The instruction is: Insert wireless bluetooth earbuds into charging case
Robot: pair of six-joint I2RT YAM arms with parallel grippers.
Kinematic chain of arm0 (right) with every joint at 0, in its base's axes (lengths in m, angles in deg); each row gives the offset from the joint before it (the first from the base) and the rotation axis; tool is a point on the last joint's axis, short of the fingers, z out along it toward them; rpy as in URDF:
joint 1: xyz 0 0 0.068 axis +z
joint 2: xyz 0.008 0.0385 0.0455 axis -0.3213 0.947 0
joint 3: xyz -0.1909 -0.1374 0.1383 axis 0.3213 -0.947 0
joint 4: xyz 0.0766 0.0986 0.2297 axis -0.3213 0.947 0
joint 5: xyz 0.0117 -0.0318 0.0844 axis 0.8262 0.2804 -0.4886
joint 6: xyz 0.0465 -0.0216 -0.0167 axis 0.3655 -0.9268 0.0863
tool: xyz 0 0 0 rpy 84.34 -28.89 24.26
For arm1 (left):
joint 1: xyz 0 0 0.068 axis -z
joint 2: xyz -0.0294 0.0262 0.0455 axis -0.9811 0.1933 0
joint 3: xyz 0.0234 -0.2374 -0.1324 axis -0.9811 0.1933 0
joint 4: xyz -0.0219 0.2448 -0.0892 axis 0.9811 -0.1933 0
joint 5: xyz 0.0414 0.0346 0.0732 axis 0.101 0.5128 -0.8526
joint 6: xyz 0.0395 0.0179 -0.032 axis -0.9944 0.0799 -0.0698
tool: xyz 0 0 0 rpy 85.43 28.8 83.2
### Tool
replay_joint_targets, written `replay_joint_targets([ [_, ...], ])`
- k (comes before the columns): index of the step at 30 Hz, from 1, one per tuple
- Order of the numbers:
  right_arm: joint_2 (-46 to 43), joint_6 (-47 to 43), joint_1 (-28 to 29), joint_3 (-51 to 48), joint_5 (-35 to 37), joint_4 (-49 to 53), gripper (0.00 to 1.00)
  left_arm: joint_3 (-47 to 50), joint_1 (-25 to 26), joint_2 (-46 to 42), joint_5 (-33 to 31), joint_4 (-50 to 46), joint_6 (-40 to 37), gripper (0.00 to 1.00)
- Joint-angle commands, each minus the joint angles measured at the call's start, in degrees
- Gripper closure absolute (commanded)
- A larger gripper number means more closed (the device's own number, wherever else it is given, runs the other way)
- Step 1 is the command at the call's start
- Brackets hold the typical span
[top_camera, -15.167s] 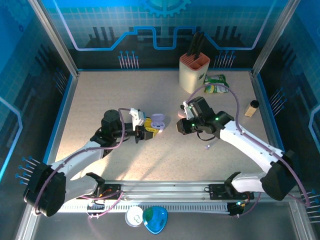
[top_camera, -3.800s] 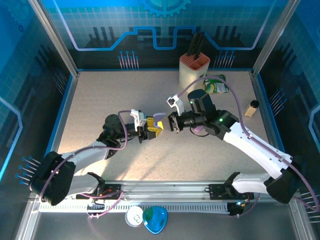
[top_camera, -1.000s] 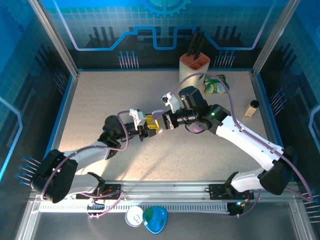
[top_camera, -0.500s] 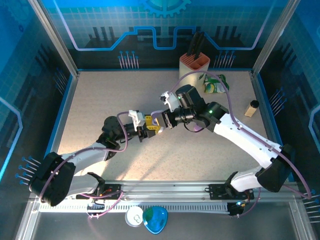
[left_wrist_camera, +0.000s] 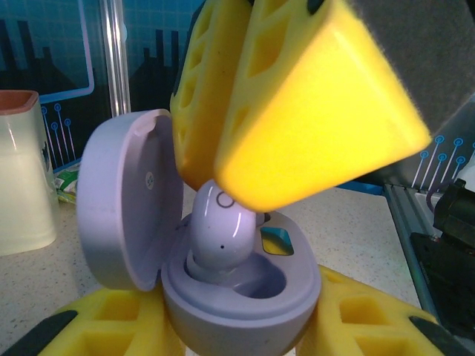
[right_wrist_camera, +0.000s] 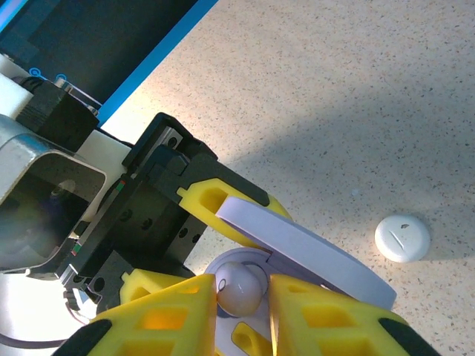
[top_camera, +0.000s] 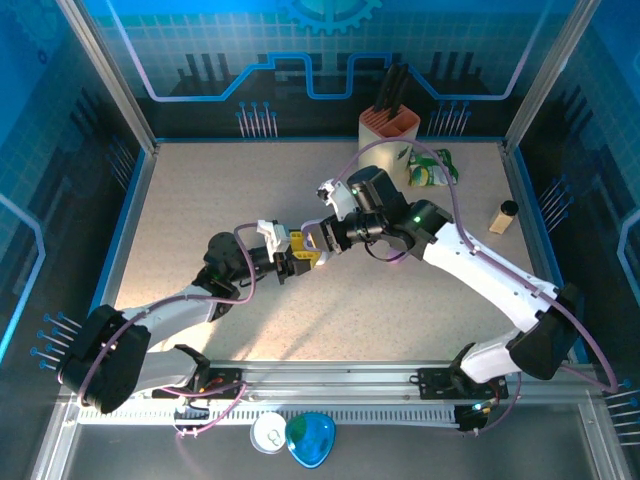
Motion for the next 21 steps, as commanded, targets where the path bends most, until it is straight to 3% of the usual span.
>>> replay_joint_targets([
  [1, 1.3, -1.3, 0.6, 1.1, -1.1, 0.2, 0.73, 0.6, 0.5, -1.5, 1.8, 2.5, -1.6, 0.74],
  [10, 0.1, -0.5, 0.3, -0.2, -3.2, -2.0, 0.82, 0.8, 0.5, -1.6, 1.6, 2.7, -2.0, 0.74],
  [21, -2.9, -1.2, -1.7, -2.9, -10.4, -3.0, 0.83, 1.1, -0.2, -2.0, 4.6, 2.9, -2.2, 0.73],
])
